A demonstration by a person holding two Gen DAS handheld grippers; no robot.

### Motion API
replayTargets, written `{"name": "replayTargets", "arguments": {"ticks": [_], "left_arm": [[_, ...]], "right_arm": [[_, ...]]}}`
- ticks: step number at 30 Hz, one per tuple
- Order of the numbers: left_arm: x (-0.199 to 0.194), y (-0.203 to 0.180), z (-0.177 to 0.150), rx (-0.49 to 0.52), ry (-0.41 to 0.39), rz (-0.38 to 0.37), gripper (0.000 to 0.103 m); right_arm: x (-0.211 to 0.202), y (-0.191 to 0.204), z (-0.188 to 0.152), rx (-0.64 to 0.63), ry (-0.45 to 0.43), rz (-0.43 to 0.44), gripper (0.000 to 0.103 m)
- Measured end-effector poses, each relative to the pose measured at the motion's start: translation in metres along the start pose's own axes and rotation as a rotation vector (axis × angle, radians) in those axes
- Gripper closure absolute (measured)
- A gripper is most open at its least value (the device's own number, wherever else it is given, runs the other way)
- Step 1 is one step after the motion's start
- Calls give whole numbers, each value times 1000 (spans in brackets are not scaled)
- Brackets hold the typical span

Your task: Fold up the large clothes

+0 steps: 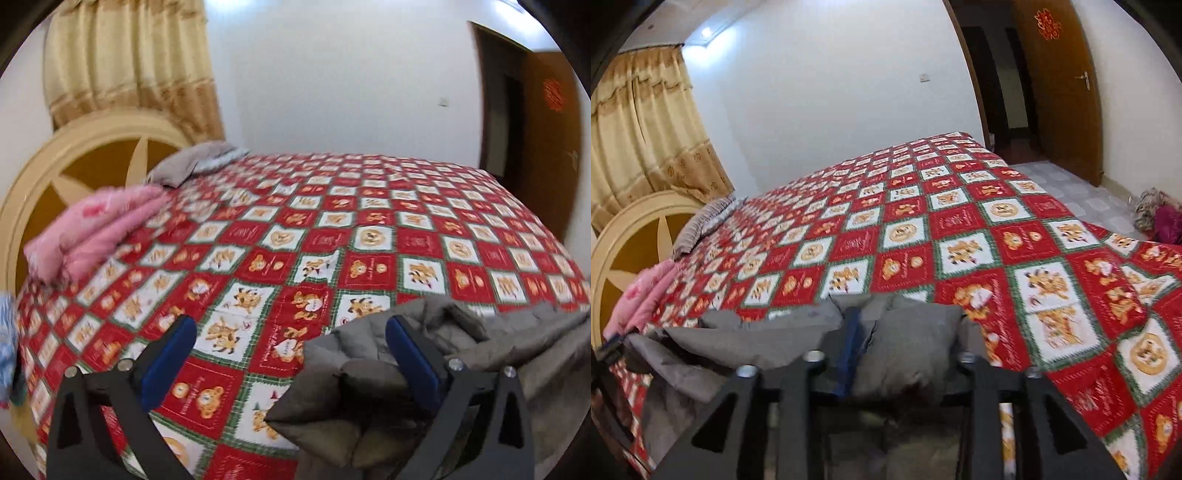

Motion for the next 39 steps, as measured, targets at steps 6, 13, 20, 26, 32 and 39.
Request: {"name": "replayTargets", "arguments": {"ticks": [6,13,20,26,32,39], "left_arm": [[4,3,26,-96,2,-22,0],[-6,10,37,-123,-80,58,0],[-25,-33,0,-52,-107,-12,0],[-12,-111,-47,285,-170,90,0],[41,-118,-47,257,-43,143,0],[68,-120,-57,215,37,125,0]], "right_arm": [[0,-4,25,60,-50,89,35],[-31,-13,31,65,-171,-97,31],[-37,51,12,-52,-124,-14,31],[16,135,-31,-317,74,10,31],[60,114,-40,-265,162,-50,31],[81,95,-46,-197,194,-42,30]]}}
Point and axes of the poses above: each gripper's, at about its wrist camera, not at the fingertips, and x roughly the way its jaws point, y to its left, z to its top, the point moved 1 cm from there along x, roughly the way its jaws point, and after that the axes turned 9 degrees about -x, right-handed, at the moved point
